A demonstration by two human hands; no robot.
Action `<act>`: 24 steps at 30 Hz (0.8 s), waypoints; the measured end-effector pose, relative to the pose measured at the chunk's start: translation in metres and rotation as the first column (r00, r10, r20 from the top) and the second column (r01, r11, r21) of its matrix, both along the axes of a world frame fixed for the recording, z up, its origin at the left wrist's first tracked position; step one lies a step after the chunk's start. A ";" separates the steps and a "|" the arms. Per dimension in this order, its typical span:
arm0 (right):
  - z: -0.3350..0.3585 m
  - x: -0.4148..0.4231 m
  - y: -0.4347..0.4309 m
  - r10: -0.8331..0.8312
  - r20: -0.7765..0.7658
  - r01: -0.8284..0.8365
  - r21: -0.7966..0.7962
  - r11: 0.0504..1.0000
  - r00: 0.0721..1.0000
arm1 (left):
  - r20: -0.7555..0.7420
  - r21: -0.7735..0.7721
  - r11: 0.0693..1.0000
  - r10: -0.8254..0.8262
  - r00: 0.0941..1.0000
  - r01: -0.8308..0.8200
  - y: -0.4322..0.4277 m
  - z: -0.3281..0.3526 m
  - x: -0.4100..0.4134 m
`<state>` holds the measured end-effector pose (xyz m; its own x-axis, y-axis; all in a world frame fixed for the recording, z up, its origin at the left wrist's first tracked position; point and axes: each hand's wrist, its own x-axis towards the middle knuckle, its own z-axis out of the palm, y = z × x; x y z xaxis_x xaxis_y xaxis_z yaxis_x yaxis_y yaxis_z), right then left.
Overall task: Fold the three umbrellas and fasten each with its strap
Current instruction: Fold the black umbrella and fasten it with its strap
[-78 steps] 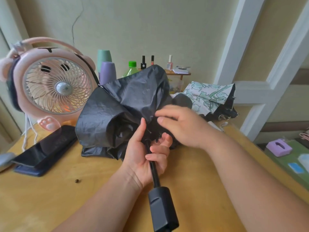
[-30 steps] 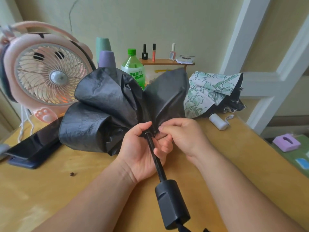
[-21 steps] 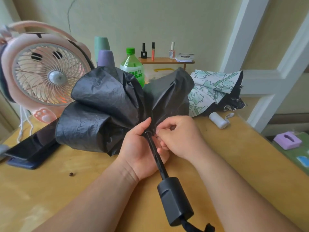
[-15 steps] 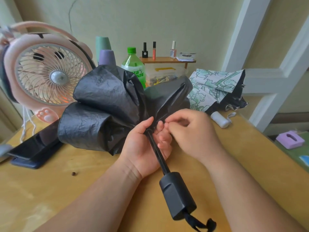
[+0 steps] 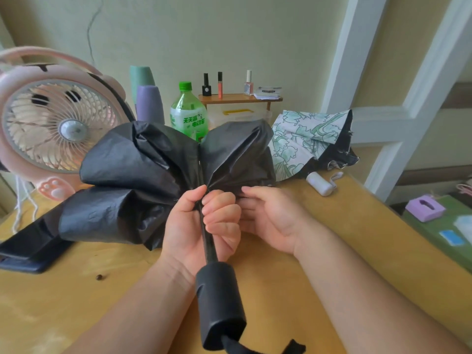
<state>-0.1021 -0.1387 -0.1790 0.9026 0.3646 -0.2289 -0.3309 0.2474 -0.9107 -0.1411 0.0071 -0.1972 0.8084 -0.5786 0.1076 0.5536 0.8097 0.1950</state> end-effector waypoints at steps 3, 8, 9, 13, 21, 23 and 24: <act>-0.003 -0.001 0.001 -0.078 0.127 0.080 -0.011 0.997 0.989 | -0.014 0.037 0.999 -0.011 1.000 0.012 -0.001 -0.002 -0.001; -0.007 -0.008 0.006 -0.010 0.227 0.069 -0.253 0.965 0.974 | -0.093 0.233 0.972 0.053 0.994 -0.030 -0.002 -0.002 0.002; -0.004 -0.010 0.006 -0.013 0.261 0.098 -0.314 0.944 0.965 | -0.103 0.295 0.954 0.091 0.991 -0.057 -0.003 -0.001 0.003; 0.015 -0.019 -0.002 -0.046 0.444 0.295 -0.512 0.807 0.895 | -0.059 0.502 0.852 0.204 0.977 -0.148 -0.008 0.002 0.003; 0.057 -0.119 -0.008 0.414 0.149 -0.069 -0.882 0.466 0.898 | 0.008 0.563 0.791 0.282 0.959 -0.238 -0.006 0.021 0.005; 0.035 -0.136 0.006 0.327 0.237 0.032 -0.850 0.526 0.915 | 0.016 0.596 0.774 0.257 0.966 -0.216 -0.006 0.022 0.005; 0.024 -0.141 0.010 0.267 0.267 0.066 -0.811 0.582 0.926 | 0.020 0.620 0.762 0.220 0.975 -0.185 -0.006 0.022 0.004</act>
